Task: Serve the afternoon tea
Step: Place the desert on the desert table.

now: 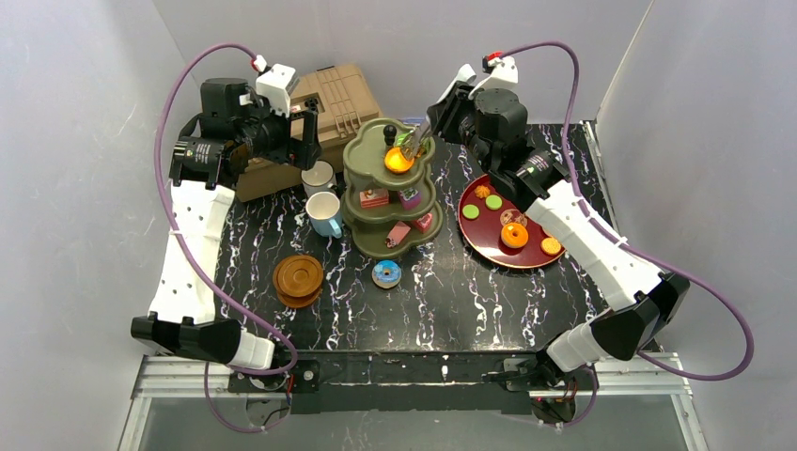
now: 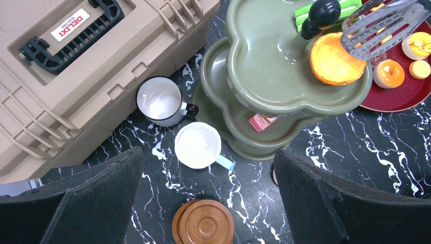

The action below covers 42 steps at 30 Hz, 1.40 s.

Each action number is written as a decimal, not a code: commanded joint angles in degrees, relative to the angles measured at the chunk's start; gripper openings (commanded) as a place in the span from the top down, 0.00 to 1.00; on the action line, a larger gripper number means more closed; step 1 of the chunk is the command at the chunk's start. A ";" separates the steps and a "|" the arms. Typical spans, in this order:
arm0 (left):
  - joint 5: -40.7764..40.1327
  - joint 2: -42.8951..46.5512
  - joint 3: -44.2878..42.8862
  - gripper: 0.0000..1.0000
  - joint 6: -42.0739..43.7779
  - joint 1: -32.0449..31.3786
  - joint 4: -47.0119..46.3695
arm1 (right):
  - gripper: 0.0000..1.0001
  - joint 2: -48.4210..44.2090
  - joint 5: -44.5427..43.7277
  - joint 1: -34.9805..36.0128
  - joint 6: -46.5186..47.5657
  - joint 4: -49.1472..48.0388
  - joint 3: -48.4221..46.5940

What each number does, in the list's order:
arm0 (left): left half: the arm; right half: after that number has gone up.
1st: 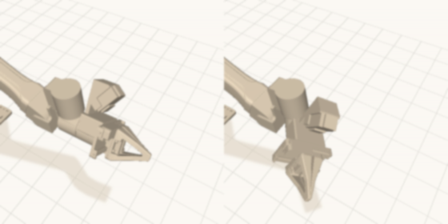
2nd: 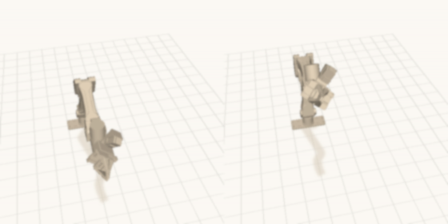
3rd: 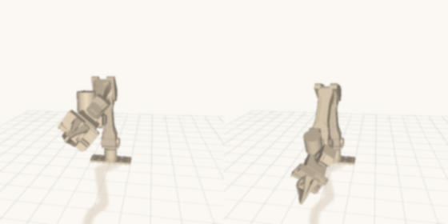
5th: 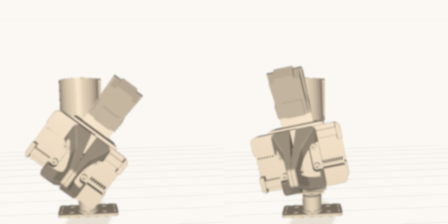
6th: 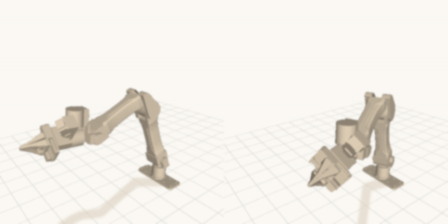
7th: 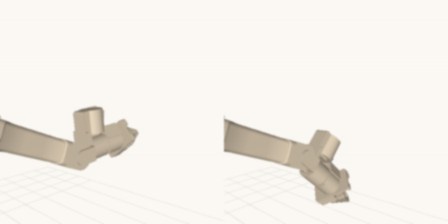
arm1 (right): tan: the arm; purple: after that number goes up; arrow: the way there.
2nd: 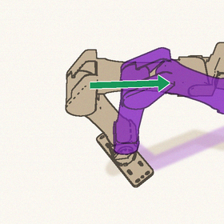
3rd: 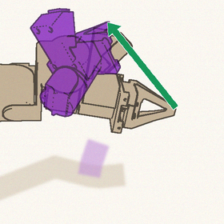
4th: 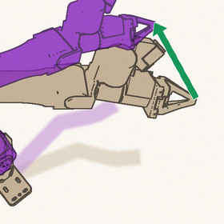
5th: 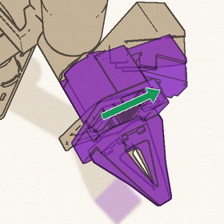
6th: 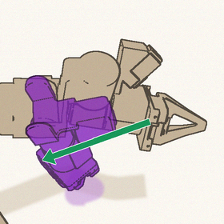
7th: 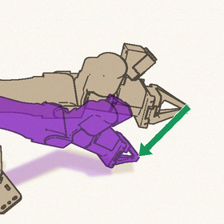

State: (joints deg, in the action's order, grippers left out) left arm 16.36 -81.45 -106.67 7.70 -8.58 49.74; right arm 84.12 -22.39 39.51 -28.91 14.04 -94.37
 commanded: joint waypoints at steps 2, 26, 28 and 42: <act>1.04 0.90 -1.35 0.02 0.26 0.73 0.09 | 0.58 -2.18 -0.98 0.40 0.42 -3.58 -0.99; 1.65 1.52 -1.23 0.02 0.52 1.63 -0.08 | 0.56 -4.76 -2.03 0.31 0.13 -4.45 0.64; 1.74 1.52 -1.01 0.02 0.53 1.72 -0.09 | 0.57 -5.11 -2.77 0.31 0.57 -4.26 0.10; 2.48 1.52 -1.00 0.02 0.46 1.99 0.03 | 0.77 -10.79 -5.35 -6.68 1.69 -0.69 4.22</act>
State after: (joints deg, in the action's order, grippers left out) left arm 17.28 -81.45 -106.67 7.88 -6.92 49.69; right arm 78.37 -26.30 37.69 -26.96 14.87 -92.79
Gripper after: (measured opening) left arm 0.981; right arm 0.413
